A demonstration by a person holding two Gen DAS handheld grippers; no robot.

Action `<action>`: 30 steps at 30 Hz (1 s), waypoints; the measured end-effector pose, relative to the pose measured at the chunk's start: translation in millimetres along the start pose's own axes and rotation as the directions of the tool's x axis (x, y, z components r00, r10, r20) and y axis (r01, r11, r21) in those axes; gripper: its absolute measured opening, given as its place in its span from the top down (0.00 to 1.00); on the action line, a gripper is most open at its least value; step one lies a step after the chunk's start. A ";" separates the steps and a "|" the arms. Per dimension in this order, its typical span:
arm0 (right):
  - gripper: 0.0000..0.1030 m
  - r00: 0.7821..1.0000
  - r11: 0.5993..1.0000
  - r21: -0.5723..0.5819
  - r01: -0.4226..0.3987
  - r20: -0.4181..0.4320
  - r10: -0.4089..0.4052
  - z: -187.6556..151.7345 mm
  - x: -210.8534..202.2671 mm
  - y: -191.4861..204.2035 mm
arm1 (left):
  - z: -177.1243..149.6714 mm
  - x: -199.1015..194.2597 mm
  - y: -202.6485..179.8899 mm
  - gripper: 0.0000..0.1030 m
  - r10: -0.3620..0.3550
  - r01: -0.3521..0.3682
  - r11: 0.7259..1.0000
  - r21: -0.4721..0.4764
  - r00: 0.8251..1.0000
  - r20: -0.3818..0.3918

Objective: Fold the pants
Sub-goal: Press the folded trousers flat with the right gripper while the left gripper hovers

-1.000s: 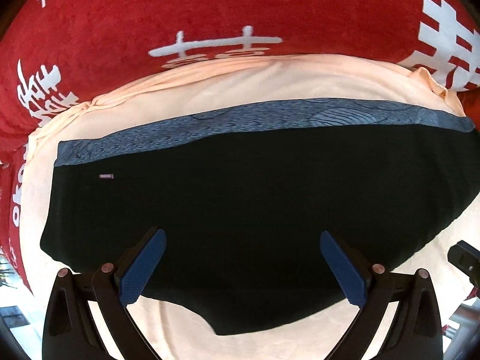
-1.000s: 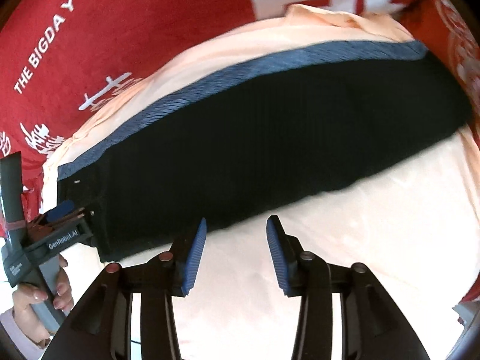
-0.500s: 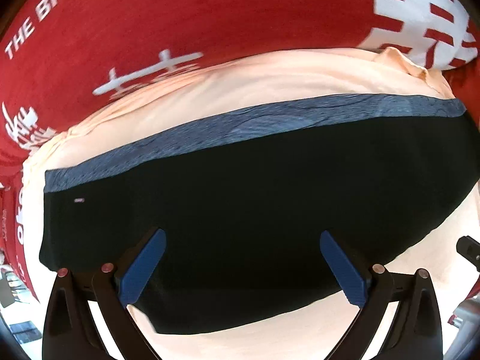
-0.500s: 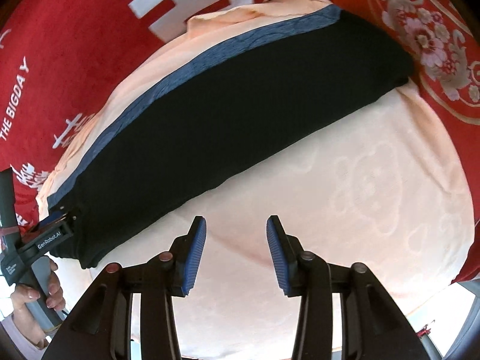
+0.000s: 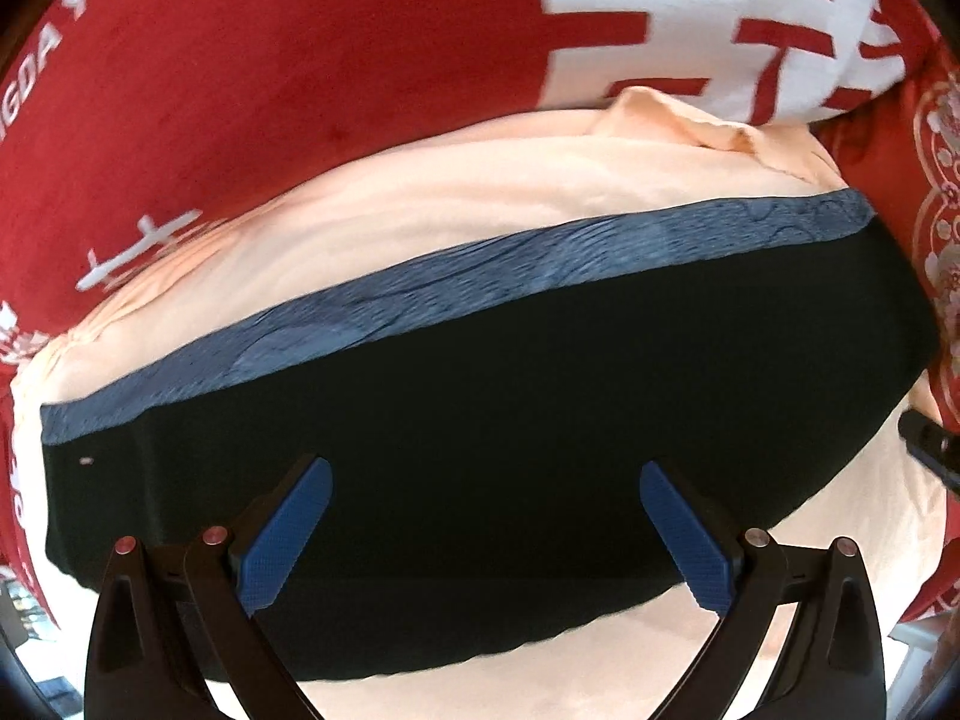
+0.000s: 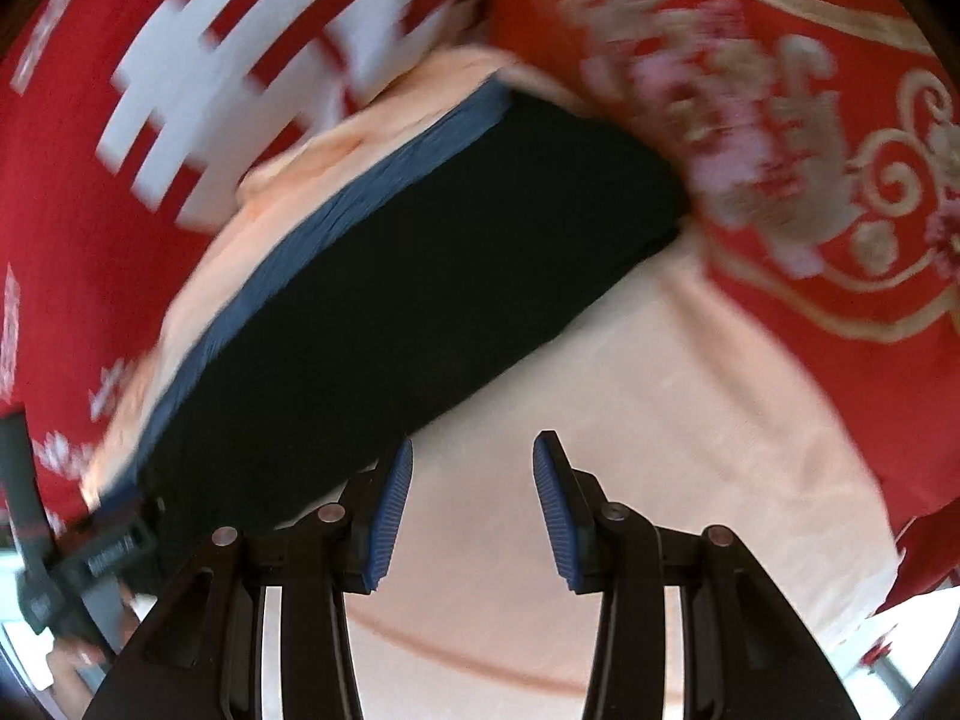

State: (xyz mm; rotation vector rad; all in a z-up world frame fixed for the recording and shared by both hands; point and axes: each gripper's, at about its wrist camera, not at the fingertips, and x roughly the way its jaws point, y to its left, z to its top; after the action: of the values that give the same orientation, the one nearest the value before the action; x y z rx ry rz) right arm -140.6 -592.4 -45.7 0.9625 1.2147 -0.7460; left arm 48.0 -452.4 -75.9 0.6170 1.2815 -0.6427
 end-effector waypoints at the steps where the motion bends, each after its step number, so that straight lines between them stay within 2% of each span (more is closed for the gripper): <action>1: 0.56 1.000 1.000 0.021 -0.001 0.011 0.001 4.9 -0.5 -6.8 | 1.5 3.5 -4.2 0.00 0.006 -0.006 1.000 0.008 1.000 0.003; 4: 0.56 0.999 0.999 0.053 0.007 0.050 -0.009 20.8 0.3 -19.6 | 2.4 13.6 -16.9 0.00 0.024 -0.023 0.999 0.024 1.000 -0.019; 7: 0.57 0.998 1.000 0.030 -0.001 0.066 -0.001 34.8 8.2 -18.4 | 0.9 17.9 -19.8 0.00 0.031 -0.031 0.999 0.014 0.999 -0.032; 8: 0.61 0.998 1.000 0.019 0.006 0.068 -0.007 37.1 10.0 -17.5 | 0.9 18.2 -19.5 0.00 0.030 -0.030 1.000 0.008 0.999 -0.034; 10: 0.89 0.997 1.000 0.002 0.020 0.073 -0.020 38.0 11.5 -14.6 | 1.9 19.0 -19.3 0.00 0.027 -0.027 1.000 0.002 0.999 -0.037; 11: 0.93 0.996 1.000 -0.004 0.028 0.079 -0.028 39.5 10.3 -13.6 | 2.6 20.4 -19.2 0.00 0.028 -0.028 1.000 0.005 0.999 -0.039; 13: 0.93 0.994 1.000 -0.013 0.000 0.106 0.001 42.6 2.2 -16.8 | 2.4 20.9 -23.2 0.00 0.035 -0.034 0.999 0.019 0.999 -0.040; 16: 0.93 0.993 0.996 -0.079 0.033 0.116 -0.023 42.4 -1.8 -10.2 | 1.6 26.7 -25.6 0.00 0.043 -0.041 0.999 0.031 0.998 -0.042; 19: 0.92 0.995 0.992 -0.092 0.088 0.058 -0.083 41.5 13.7 -14.3 | 0.5 26.0 -27.0 0.00 0.041 -0.040 0.999 0.020 0.998 -0.042; 21: 0.87 0.995 0.995 -0.044 0.094 0.034 -0.093 41.3 15.4 -21.8 | -0.4 31.6 -20.2 0.00 0.036 -0.036 0.999 0.013 0.998 -0.041; 24: 0.85 0.984 0.988 -0.048 0.146 0.110 -0.140 37.6 -9.7 -13.7 | -1.9 32.7 -14.8 0.00 0.026 -0.026 1.000 -0.004 0.999 -0.045; 27: 0.85 0.970 0.979 -0.122 0.162 0.202 -0.135 31.9 -31.0 8.5 | -4.2 35.0 -10.3 0.00 0.018 -0.019 1.000 -0.016 0.999 -0.046; 30: 0.85 0.978 0.965 -0.216 0.145 0.182 -0.107 31.0 -22.6 29.4 | -5.0 35.2 -9.3 0.00 0.016 -0.016 1.000 -0.014 0.999 -0.045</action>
State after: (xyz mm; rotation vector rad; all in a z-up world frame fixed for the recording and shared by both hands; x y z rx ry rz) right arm -106.4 -608.5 -15.6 0.6237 1.1908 -0.7536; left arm 43.7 -458.2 -111.9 0.6326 1.3208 -0.6088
